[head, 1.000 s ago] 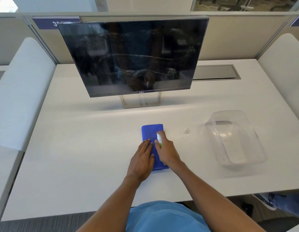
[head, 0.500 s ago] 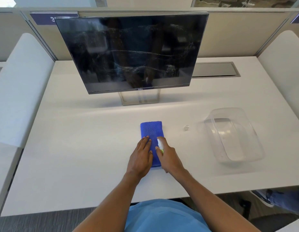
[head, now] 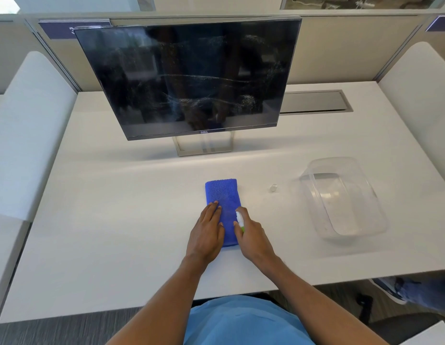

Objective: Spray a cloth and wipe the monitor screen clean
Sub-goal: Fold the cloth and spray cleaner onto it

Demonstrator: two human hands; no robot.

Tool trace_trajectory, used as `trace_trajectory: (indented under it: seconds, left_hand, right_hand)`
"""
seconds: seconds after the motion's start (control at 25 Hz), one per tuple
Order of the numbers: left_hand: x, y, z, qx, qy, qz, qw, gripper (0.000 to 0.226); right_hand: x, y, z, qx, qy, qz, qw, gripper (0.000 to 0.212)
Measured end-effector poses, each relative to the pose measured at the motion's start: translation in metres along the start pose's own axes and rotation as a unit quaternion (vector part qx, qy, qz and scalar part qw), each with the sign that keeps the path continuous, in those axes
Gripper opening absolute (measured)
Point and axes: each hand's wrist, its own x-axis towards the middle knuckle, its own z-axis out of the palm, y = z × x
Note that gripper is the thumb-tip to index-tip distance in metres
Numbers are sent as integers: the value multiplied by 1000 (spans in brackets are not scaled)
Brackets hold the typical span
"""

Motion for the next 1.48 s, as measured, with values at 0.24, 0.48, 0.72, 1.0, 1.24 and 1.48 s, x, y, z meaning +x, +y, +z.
trace_trajectory:
  seconds: [0.24, 0.48, 0.72, 1.0, 1.24, 1.48]
  left_hand:
    - [0, 4, -1, -2, -2, -5, 1000, 56]
    - [-1, 7, -2, 2, -1, -9, 1000, 55]
    - [1, 8, -1, 26, 3, -6, 1000, 55]
    - [1, 9, 4, 30, 6, -20, 999, 54]
    - [0, 11, 5, 15, 5, -38, 999, 54]
    - [-2, 12, 4, 10, 3, -43, 999, 55]
  right_hand:
    - [-1, 9, 2, 37, -24, 10, 999, 38]
    - [-6, 14, 3, 22, -4, -13, 1000, 35]
    - [-12, 19, -4, 51, 43, -78, 995, 59]
    - [2, 33, -26, 77, 150, -93, 981, 61]
    - [25, 49, -44, 85, 214, -82, 970, 37]
    - [36, 57, -53, 95, 244, -65, 963, 35]
